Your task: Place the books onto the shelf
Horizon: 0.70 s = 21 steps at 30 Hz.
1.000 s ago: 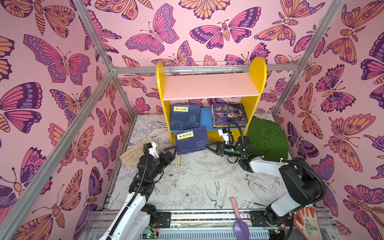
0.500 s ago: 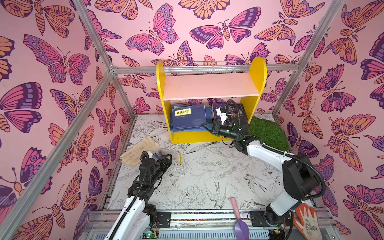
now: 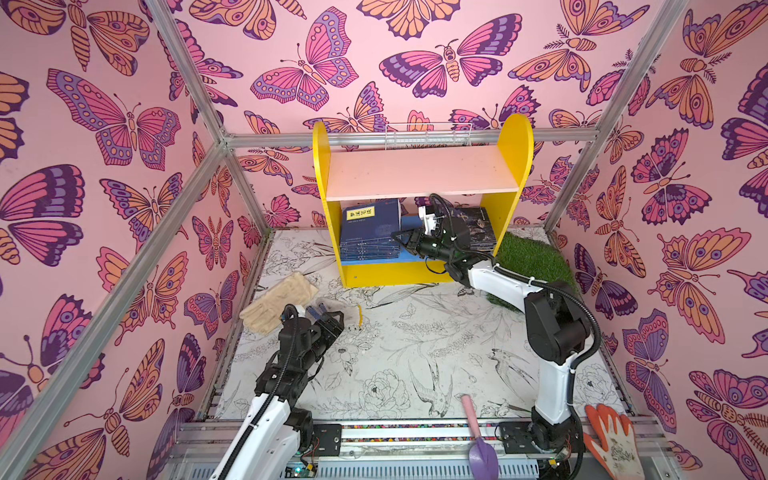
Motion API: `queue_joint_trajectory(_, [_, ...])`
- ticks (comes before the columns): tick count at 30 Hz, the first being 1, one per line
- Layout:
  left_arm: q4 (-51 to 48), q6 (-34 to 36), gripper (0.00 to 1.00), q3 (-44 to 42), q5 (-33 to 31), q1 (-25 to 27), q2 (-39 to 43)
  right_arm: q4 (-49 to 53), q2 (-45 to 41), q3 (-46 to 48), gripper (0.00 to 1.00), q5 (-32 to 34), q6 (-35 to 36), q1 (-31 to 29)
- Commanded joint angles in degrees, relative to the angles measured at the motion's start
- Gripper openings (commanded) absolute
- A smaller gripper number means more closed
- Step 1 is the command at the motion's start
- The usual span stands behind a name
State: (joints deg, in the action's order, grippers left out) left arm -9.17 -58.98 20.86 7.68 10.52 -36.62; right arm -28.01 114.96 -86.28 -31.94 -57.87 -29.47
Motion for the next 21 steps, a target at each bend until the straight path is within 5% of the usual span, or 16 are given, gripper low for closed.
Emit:
queue_joint_trajectory(1, [-1.8, 1.2, 0.79, 0.4, 0.1, -0.2, 0.8, 0.2, 1.6, -3.4, 0.03, 1.1, -0.6, 0.3])
queue_joint_trajectory(13, [-2.0, 1.2, 0.79, 0.5, 0.1, -0.3, 0.5, 4.2, 6.1, -7.7, 0.07, -0.5, -1.1, -0.3])
queue_joint_trajectory(21, [-2.0, 0.2, 0.79, 0.3, 0.1, -0.3, 0.5, 20.6, 4.4, -12.9, 0.44, 3.6, 5.3, -0.2])
